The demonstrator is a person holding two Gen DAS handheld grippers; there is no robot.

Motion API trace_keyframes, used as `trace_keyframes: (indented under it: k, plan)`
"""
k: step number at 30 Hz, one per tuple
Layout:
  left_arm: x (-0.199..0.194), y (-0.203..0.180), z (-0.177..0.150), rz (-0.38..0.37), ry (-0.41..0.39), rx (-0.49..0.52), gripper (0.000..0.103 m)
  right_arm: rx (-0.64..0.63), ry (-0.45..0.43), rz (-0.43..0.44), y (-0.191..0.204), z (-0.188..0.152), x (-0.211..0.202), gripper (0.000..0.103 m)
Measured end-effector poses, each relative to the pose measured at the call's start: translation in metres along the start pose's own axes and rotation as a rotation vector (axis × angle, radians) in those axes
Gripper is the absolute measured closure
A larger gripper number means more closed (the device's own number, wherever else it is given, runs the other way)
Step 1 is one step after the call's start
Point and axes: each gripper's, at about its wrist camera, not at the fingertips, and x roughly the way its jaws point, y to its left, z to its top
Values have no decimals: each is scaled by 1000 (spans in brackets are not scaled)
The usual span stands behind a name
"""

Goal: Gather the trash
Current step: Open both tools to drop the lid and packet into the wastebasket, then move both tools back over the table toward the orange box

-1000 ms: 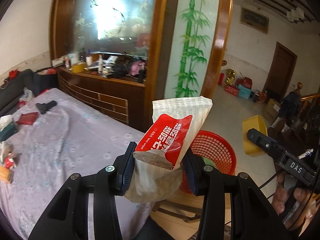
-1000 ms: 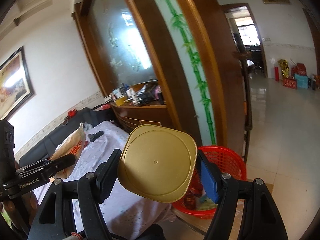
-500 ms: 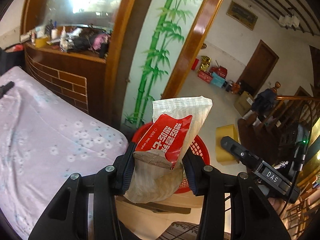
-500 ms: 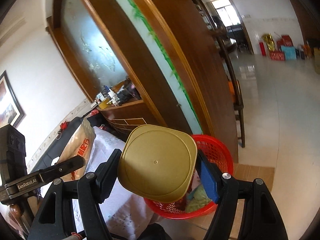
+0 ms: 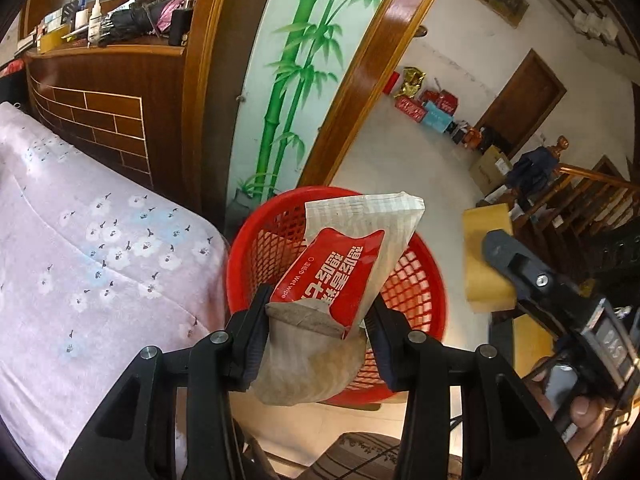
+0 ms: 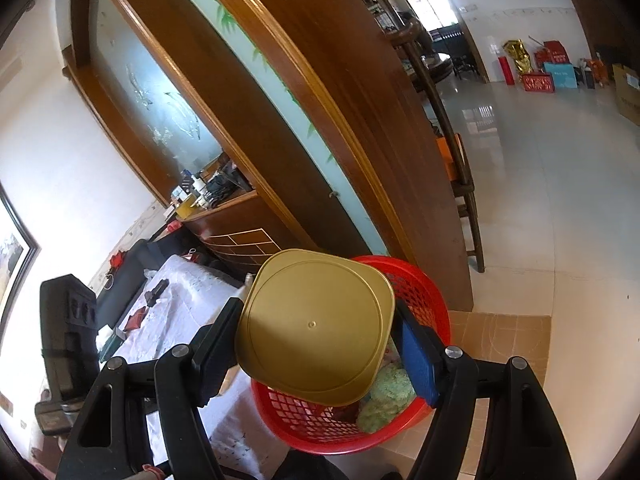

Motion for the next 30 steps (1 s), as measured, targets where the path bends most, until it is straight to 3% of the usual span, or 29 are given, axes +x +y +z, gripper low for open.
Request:
trace_keyframes:
  k: [7, 10, 12, 19, 24, 30]
  plan:
    - [20, 6, 0, -17, 41, -2, 56, 12, 35, -15, -6, 1, 18, 24]
    - [18, 11, -2, -33, 36, -19, 43, 37, 52, -23, -10, 1, 24, 22]
    - [10, 12, -2, -21, 5, -17, 30, 44, 52, -12, -10, 1, 22, 20]
    - [-54, 21, -10, -27, -84, -24, 30, 28, 22, 31, 11, 4, 7, 16]
    - [-131, 44, -38, 89, -212, -47, 23, -66, 13, 124, 60, -2, -6, 16]
    - [-223, 99, -88, 288, -320, -170, 22, -207, 60, 333, 150, -37, -4, 15]
